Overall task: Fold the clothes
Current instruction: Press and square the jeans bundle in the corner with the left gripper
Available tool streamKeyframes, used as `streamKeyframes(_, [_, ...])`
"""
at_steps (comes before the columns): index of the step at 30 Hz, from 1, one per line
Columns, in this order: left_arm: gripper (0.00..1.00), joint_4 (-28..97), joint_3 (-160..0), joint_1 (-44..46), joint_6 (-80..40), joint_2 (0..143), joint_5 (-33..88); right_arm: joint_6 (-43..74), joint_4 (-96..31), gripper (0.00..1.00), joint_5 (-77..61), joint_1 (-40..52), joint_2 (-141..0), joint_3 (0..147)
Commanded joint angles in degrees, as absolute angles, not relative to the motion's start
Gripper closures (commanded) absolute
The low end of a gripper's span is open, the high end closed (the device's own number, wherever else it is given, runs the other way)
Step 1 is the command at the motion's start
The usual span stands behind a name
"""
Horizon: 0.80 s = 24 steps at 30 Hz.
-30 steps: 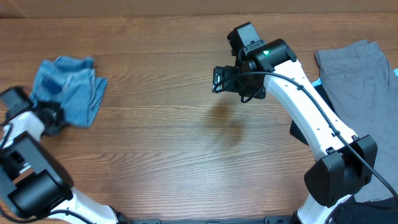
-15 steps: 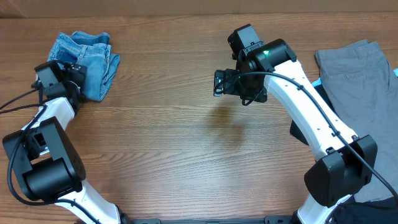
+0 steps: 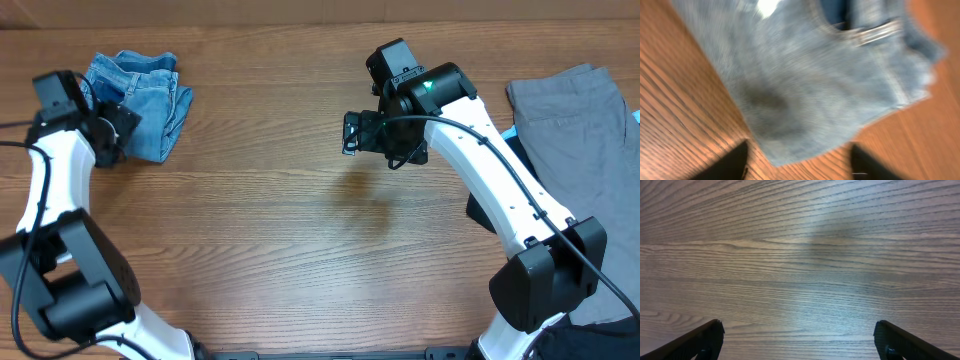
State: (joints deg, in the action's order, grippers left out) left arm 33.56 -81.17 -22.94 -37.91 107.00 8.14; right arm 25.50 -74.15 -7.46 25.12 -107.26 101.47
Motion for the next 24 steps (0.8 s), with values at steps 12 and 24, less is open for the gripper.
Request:
streamKeyframes(12, [0.96, 50.19, -82.24, -19.77, -25.91, 109.27, 3.95, 25.69, -73.87, 0.00, -7.79, 25.02, -106.30, 102.35])
streamKeyframes(24, [0.96, 45.98, -82.24, -19.75, -27.88, 116.53, -0.95, 25.69, -75.83, 0.00, -7.81, 25.02, -106.30, 102.35])
